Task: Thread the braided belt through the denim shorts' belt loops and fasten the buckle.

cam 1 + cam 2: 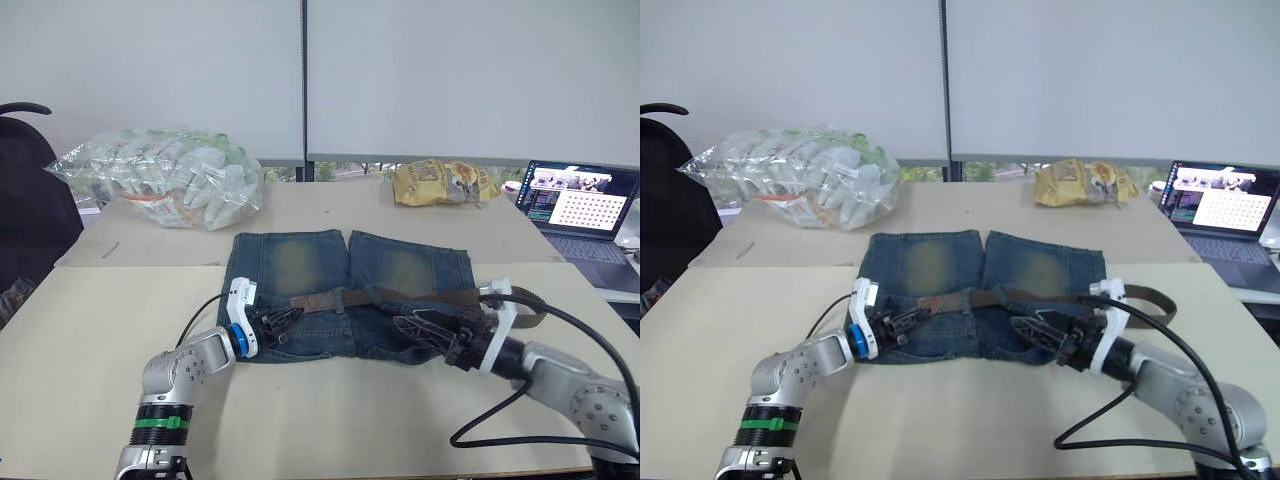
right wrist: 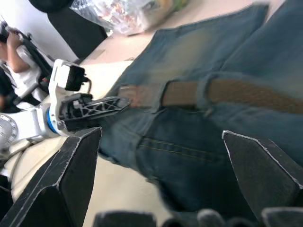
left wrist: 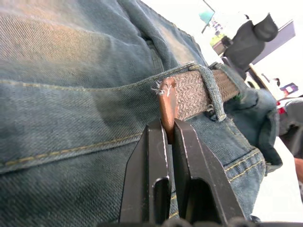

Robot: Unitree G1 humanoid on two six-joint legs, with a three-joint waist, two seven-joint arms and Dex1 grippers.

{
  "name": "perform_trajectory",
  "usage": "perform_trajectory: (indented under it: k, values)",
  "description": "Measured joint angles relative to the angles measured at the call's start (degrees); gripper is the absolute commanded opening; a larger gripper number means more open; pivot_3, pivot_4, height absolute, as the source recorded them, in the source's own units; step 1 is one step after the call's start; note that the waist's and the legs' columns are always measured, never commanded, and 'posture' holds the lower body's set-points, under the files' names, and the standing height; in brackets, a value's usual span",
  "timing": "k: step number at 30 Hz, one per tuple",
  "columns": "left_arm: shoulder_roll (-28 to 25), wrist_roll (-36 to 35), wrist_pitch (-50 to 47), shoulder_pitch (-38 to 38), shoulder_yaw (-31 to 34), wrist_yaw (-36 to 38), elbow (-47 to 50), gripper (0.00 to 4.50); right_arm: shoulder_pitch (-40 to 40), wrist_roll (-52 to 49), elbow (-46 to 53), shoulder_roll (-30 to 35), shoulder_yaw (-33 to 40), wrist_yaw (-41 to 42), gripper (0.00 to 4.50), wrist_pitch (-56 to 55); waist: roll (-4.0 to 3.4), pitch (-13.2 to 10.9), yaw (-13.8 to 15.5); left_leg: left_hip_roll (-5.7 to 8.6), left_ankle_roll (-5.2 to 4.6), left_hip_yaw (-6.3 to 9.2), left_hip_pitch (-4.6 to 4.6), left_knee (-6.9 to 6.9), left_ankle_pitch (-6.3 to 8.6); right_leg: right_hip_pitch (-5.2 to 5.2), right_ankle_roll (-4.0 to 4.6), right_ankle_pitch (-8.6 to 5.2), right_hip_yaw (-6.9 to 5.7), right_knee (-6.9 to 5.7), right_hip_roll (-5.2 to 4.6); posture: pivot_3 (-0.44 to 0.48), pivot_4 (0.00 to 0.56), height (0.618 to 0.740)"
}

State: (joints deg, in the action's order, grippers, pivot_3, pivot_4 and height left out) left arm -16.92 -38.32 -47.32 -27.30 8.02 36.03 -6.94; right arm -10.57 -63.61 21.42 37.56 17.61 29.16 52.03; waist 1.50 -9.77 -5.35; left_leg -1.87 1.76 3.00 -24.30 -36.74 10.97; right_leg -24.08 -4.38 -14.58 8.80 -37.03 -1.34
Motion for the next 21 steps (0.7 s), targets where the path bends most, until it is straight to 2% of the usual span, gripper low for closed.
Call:
perform_trajectory:
  k: [4,7,10,15,18,19,21]
  values:
    - [0.47,0.03,0.06,-0.59,-0.35,-0.06,0.00,0.00,1.54,-2.21,0.16,-0.23,0.40,0.76,4.49,0.86,0.00,0.00,0.31,0.01,0.00,0.00,-0.03,0.00,0.00,0.01,0.00,0.00,0.00,0.02,-0.01,0.000,0.150,0.740]
    - [0.47,0.09,0.07,-0.62,-0.39,-0.04,0.00,0.00,2.57,2.13,-0.84,-0.67,-1.22,0.27,4.49,-0.33,0.00,0.00,0.45,0.03,0.01,-0.04,-0.08,-0.02,-0.01,-0.06,-0.02,0.01,0.04,0.01,-0.04,0.000,0.150,0.740]
    - [0.07,0.50,0.16,-0.60,-0.88,0.20,0.12,0.00,-0.81,5.86,-3.29,-0.30,0.02,-1.12,4.49,-3.28,0.01,0.00,0.51,0.03,0.04,-0.04,-0.03,-0.08,-0.04,-0.02,-0.03,0.05,0.04,0.00,-0.03,0.000,0.150,0.740]
    - [-0.10,1.40,0.83,-0.58,-2.22,1.06,0.46,0.00,-3.18,13.32,-7.48,5.61,-0.27,1.45,4.49,-5.82,0.01,0.00,1.31,0.02,0.03,-0.03,-0.05,-0.07,-0.04,-0.02,-0.02,0.04,0.02,0.03,-0.03,0.000,0.150,0.740]
    - [-0.11,2.23,1.08,-0.73,-3.21,1.69,0.46,0.00,-4.61,23.29,-12.23,12.71,-7.64,6.12,4.49,-8.97,0.01,0.00,1.42,0.04,0.03,-0.06,-0.04,-0.08,-0.04,-0.02,-0.03,0.04,0.03,0.05,-0.05,0.000,0.150,0.740]
    - [-0.11,2.29,1.14,-0.76,-3.48,1.93,0.46,0.00,-4.79,25.43,-13.49,13.83,-9.07,7.35,3.99,-9.46,0.01,0.00,1.45,0.04,0.03,-0.06,-0.04,-0.08,-0.04,-0.02,-0.03,0.04,0.03,0.05,-0.05,0.000,0.150,0.740]
    - [-0.11,2.51,1.23,-0.76,-4.05,2.48,0.46,0.00,-5.09,27.56,-16.01,13.61,-10.71,9.25,3.36,-9.69,0.02,-0.01,1.46,0.03,0.03,-0.05,-0.03,-0.08,-0.04,-0.02,-0.02,0.04,0.03,0.02,-0.04,0.000,0.150,0.740]
